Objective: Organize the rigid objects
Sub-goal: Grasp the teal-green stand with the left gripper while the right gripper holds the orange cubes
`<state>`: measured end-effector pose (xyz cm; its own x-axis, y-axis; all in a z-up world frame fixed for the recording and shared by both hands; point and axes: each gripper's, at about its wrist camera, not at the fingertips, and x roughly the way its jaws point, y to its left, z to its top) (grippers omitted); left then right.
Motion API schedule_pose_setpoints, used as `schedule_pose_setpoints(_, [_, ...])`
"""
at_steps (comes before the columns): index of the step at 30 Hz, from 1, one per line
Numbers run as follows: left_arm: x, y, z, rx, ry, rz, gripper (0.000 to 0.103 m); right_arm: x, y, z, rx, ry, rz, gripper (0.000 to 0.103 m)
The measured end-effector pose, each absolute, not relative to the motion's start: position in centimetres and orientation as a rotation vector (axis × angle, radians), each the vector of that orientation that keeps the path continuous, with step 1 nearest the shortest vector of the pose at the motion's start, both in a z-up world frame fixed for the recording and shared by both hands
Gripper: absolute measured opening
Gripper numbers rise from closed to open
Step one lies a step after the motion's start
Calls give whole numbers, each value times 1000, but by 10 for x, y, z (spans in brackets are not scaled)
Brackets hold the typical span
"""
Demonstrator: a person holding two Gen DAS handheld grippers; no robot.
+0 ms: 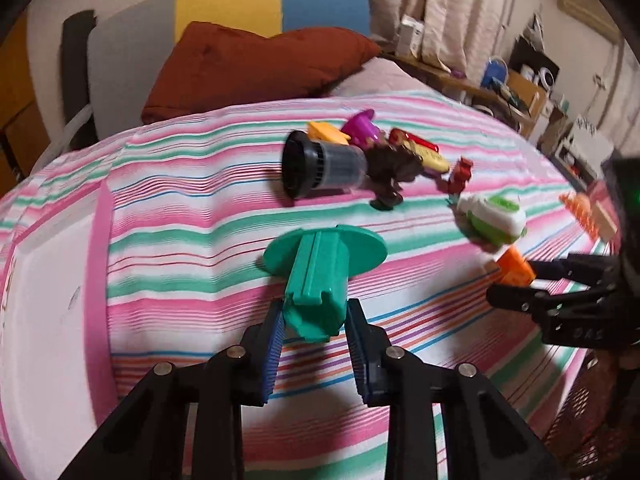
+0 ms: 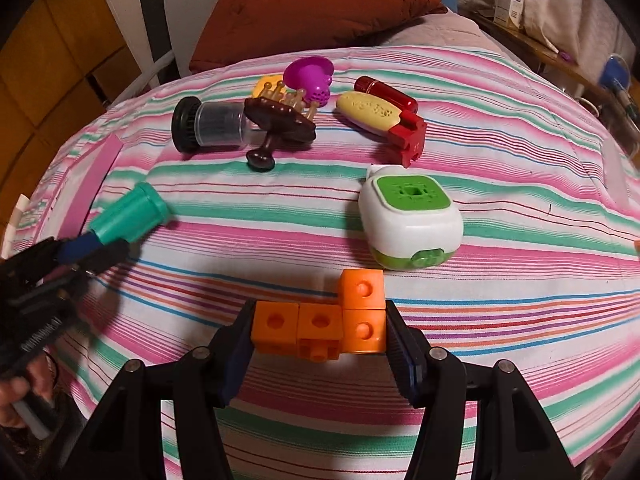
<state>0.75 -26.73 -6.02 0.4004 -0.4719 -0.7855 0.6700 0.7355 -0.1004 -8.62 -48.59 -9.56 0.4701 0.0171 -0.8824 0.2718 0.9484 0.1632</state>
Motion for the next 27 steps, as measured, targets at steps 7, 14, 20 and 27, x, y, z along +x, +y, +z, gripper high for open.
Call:
schedule_pose_setpoints(7, [5,-245,-51,182,899,-712,29,-83,-490,-98,300,1081,-173,60])
schedule_pose_setpoints(14, [6,-244,-48,220,877,-686,26,-83,-491,-99,305,1086,-179,60])
schedule_pose_setpoints(20, [7,-242,-57,187,924,-689,23,-84,-494,-98,324,1080,-184,60])
schedule_pose_setpoints(27, [19,-263,-66,248,1056,-659,42,-85,-494,-99,327,1082,-179,60])
